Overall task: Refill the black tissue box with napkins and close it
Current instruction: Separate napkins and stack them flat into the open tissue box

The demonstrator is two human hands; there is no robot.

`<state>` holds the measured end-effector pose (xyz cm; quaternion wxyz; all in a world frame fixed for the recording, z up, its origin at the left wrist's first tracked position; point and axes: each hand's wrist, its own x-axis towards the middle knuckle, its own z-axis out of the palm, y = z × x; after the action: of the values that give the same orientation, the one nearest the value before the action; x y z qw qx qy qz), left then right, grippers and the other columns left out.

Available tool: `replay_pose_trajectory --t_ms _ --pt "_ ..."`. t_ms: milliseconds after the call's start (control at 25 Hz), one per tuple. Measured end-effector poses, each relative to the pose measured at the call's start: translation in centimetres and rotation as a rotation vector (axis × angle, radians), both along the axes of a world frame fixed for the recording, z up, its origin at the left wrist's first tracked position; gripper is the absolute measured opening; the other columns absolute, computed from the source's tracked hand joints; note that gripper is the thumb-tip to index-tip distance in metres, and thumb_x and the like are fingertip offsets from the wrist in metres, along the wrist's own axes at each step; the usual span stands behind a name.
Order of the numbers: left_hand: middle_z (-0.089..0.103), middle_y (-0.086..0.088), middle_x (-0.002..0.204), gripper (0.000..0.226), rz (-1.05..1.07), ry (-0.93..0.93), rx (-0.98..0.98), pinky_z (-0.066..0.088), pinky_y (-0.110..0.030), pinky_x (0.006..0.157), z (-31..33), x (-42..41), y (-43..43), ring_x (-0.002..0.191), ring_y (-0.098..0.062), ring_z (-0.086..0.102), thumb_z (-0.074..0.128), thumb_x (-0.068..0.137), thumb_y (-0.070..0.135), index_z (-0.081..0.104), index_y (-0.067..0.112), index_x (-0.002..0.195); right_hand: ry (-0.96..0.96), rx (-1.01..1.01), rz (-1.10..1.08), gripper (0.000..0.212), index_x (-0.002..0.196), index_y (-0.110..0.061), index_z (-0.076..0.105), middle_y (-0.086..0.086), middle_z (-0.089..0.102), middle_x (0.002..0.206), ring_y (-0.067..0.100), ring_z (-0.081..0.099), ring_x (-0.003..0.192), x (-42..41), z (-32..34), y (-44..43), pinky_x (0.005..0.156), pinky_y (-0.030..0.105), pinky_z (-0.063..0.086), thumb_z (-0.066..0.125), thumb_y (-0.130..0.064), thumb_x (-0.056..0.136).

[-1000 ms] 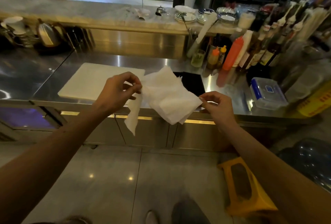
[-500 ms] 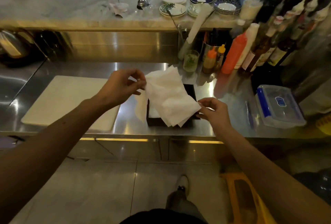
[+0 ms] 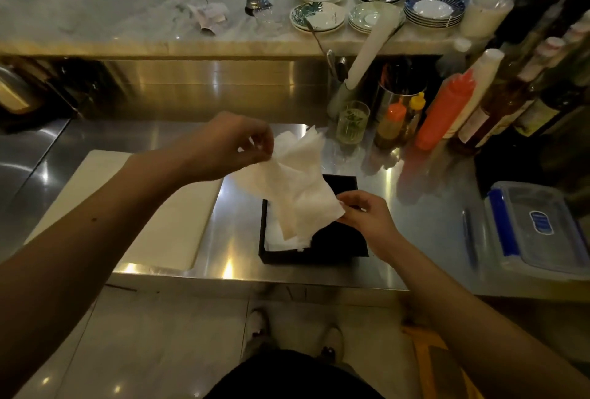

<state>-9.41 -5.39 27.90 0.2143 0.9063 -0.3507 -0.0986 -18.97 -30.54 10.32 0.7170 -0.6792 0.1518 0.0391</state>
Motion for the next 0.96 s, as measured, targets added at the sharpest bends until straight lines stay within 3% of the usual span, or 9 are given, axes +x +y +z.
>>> replay_pose_trajectory --t_ms 200,280,360,560,680,840,960 --pt "0.059 0.020 0.087 0.012 -0.135 0.013 -0.003 0.044 -0.004 0.069 -0.3 1.5 1.8 0.084 0.010 0.060 0.066 0.089 0.016 0.062 0.027 0.092 0.051 -0.005 0.009 0.025 0.105 -0.001 0.067 0.012 0.069 0.103 0.024 0.069 0.096 2.3 1.0 0.0 0.078 0.026 0.058 0.056 0.013 0.088" --pt "0.061 0.015 0.089 0.013 -0.197 -0.004 0.015 0.049 -0.011 0.072 -0.8 2.2 2.5 0.083 0.003 0.062 0.066 0.089 0.015 0.062 0.027 0.092 0.086 0.034 0.018 0.023 0.111 -0.006 0.066 0.013 0.069 0.109 0.027 0.069 0.100 3.3 1.7 0.3 0.086 0.035 0.058 0.052 0.004 0.094" --pt "0.063 0.008 0.092 0.008 -0.239 -0.009 0.038 0.052 -0.017 0.077 -1.3 2.6 2.7 0.084 -0.002 0.063 0.066 0.089 0.015 0.066 0.021 0.094 0.081 0.007 0.096 0.025 0.120 -0.014 0.062 0.008 0.068 0.116 0.021 0.068 0.105 4.1 2.3 0.9 0.092 0.035 0.055 0.058 -0.011 0.096" --pt "0.063 0.004 0.094 0.006 -0.345 -0.083 0.101 0.048 -0.017 0.073 -2.4 2.5 3.2 0.079 -0.006 0.059 0.064 0.091 0.015 0.067 0.017 0.095 0.041 -0.115 0.443 0.065 0.142 -0.029 0.042 -0.019 0.056 0.125 -0.004 0.056 0.112 5.6 3.9 3.4 0.084 0.013 0.050 0.073 -0.021 0.085" --pt "0.063 0.003 0.096 0.009 -0.365 -0.115 0.150 0.041 -0.012 0.071 -2.7 2.6 3.9 0.080 -0.008 0.057 0.063 0.091 0.016 0.068 0.017 0.099 -0.003 -0.116 0.499 0.068 0.145 -0.033 0.036 -0.011 0.048 0.140 0.008 0.050 0.127 6.5 5.0 4.3 0.096 0.019 0.048 0.068 -0.036 0.085" --pt "0.063 0.004 0.098 0.010 -0.388 -0.097 0.181 0.047 -0.016 0.073 -2.8 2.8 5.0 0.080 -0.008 0.060 0.063 0.091 0.017 0.067 0.018 0.100 -0.119 -0.466 0.737 0.110 0.148 -0.049 0.012 -0.015 0.023 0.155 0.011 0.029 0.141 7.0 6.5 5.5 0.111 0.028 0.034 0.086 -0.041 0.066" --pt "0.063 0.003 0.100 0.011 -0.386 -0.074 0.185 0.054 -0.027 0.075 -3.0 2.4 5.2 0.083 -0.011 0.061 0.061 0.092 0.019 0.067 0.018 0.101 -0.319 -0.773 0.780 0.110 0.151 -0.043 0.010 -0.013 0.007 0.162 0.006 0.004 0.148 7.9 6.7 6.7 0.117 0.034 0.018 0.083 -0.046 0.069"
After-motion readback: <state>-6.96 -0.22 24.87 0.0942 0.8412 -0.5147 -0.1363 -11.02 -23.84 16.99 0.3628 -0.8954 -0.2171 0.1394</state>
